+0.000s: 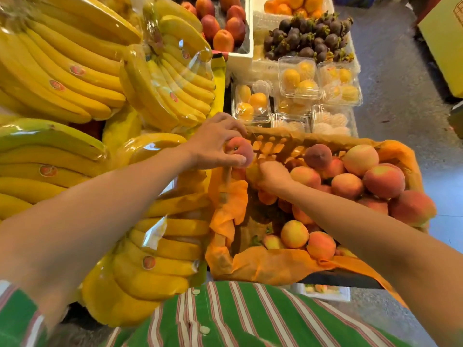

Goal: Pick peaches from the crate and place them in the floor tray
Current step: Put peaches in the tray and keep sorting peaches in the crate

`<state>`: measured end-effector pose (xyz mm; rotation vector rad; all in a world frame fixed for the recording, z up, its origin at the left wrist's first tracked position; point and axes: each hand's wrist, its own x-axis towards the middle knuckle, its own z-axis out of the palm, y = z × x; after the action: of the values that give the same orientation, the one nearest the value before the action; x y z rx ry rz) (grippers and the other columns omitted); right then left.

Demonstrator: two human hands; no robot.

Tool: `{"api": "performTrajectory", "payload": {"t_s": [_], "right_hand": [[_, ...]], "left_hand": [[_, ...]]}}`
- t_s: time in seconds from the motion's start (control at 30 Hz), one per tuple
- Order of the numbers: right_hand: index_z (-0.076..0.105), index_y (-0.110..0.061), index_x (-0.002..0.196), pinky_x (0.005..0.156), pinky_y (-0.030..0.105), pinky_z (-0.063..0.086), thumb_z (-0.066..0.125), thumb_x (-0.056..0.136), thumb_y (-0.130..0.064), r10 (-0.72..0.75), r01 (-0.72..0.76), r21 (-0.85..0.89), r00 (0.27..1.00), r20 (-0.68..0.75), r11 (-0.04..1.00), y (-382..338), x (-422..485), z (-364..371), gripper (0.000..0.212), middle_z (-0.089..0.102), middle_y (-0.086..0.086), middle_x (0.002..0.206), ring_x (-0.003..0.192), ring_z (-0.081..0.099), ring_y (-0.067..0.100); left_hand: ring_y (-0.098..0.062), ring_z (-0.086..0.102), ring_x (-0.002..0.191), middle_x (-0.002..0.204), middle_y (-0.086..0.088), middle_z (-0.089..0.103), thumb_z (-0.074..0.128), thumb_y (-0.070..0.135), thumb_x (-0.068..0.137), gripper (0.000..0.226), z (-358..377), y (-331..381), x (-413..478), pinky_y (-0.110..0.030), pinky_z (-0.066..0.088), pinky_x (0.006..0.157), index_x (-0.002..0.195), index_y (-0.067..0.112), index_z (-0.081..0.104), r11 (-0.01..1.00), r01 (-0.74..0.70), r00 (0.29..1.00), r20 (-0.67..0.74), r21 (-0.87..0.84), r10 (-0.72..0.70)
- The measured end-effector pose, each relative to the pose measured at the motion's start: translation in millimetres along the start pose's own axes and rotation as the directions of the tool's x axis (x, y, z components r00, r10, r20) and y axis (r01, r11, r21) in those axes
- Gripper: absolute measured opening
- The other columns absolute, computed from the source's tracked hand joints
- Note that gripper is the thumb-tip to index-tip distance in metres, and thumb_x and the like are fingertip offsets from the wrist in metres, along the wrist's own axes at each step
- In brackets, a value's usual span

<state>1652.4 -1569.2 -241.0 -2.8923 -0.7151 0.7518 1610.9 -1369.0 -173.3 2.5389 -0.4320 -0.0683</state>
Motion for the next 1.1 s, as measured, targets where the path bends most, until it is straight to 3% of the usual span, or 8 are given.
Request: {"api": "performTrajectory", "payload": {"t_s": [0.37,0.5,0.6,0.73,0.8,0.9,1.0,1.1], "right_hand": [[0.057,-0.008,0.117,0.069,0.028,0.039,0.074,0.08,-0.043,-0.135,0.126,0.285,0.991,0.01,0.95,15,-25,-15,0.053,0.062,0.008,0.108,0.093,0.058,0.022],[0.057,-0.023,0.113,0.045,0.017,0.03,0.059,0.093,-0.035,-0.095,-0.197,0.821,0.952,0.291,0.536,22,-56,-30,0.023,0.052,-0.002,0.075,0.055,0.045,0.006],[0.063,-0.02,0.078,0.047,0.019,0.021,0.037,0.096,-0.041,-0.244,-0.363,0.904,0.877,0.413,0.226,31,-70,-31,0.038,0.045,0.001,0.063,0.058,0.031,0.014],[0.056,-0.008,0.1,0.045,0.019,0.036,0.031,0.097,-0.051,-0.352,-0.429,0.903,0.843,0.407,0.016,40,-82,-29,0.049,0.062,0.006,0.071,0.06,0.046,0.016],[0.055,-0.011,0.11,0.053,0.02,0.04,0.035,0.097,-0.055,-0.338,-0.397,0.914,0.852,0.399,0.08,43,-86,-28,0.05,0.063,0.006,0.079,0.066,0.052,0.016],[0.054,-0.016,0.121,0.071,0.027,0.048,0.05,0.097,-0.04,-0.225,-0.237,0.876,0.908,0.354,0.419,44,-88,-18,0.034,0.061,0.004,0.099,0.088,0.058,0.016],[0.049,-0.016,0.129,0.087,0.032,0.053,0.069,0.086,-0.038,-0.207,-0.07,0.63,0.912,0.355,0.773,38,-84,3,0.052,0.057,0.003,0.117,0.102,0.059,0.015],[0.051,-0.016,0.131,0.089,0.031,0.048,0.075,0.082,-0.035,-0.212,0.042,0.394,0.893,0.398,0.918,30,-79,26,0.058,0.054,0.004,0.122,0.105,0.054,0.017]], "left_hand": [[-0.018,0.037,0.121,0.117,0.004,0.059,0.047,0.065,0.066,0.066,-3,2,3,-0.034,0.03,0.099,0.105,0.016,0.069,0.996,-0.008,1.0,0.007,-0.084,0.009],[-0.019,0.039,0.12,0.112,0.001,0.058,0.047,0.067,0.061,0.067,-4,11,1,-0.041,0.034,0.097,0.104,0.019,0.069,0.994,0.056,0.998,0.013,-0.095,-0.055],[-0.022,0.04,0.122,0.12,-0.006,0.053,0.048,0.07,0.056,0.076,-4,19,-2,-0.041,0.034,0.099,0.113,0.024,0.066,0.995,0.09,0.995,0.041,-0.052,-0.088],[-0.022,0.039,0.12,0.12,-0.007,0.049,0.048,0.072,0.053,0.082,-2,30,-7,-0.039,0.035,0.097,0.118,0.024,0.065,0.996,0.092,0.992,0.085,-0.02,-0.09],[-0.023,0.039,0.119,0.12,-0.007,0.048,0.048,0.073,0.053,0.083,1,34,-10,-0.038,0.035,0.096,0.118,0.024,0.064,0.996,0.093,0.991,0.097,0.011,-0.093],[-0.024,0.04,0.117,0.117,-0.006,0.048,0.049,0.075,0.053,0.083,5,36,-15,-0.036,0.036,0.094,0.118,0.025,0.064,0.996,0.079,0.992,0.095,0.048,-0.083],[-0.024,0.041,0.118,0.117,-0.007,0.05,0.049,0.076,0.053,0.083,8,35,-20,-0.039,0.036,0.096,0.119,0.026,0.063,0.995,0.061,0.992,0.102,0.077,-0.069],[-0.025,0.039,0.122,0.121,-0.008,0.048,0.049,0.077,0.053,0.084,11,34,-25,-0.039,0.033,0.098,0.12,0.028,0.062,0.993,0.069,0.989,0.121,0.092,-0.08]]}}
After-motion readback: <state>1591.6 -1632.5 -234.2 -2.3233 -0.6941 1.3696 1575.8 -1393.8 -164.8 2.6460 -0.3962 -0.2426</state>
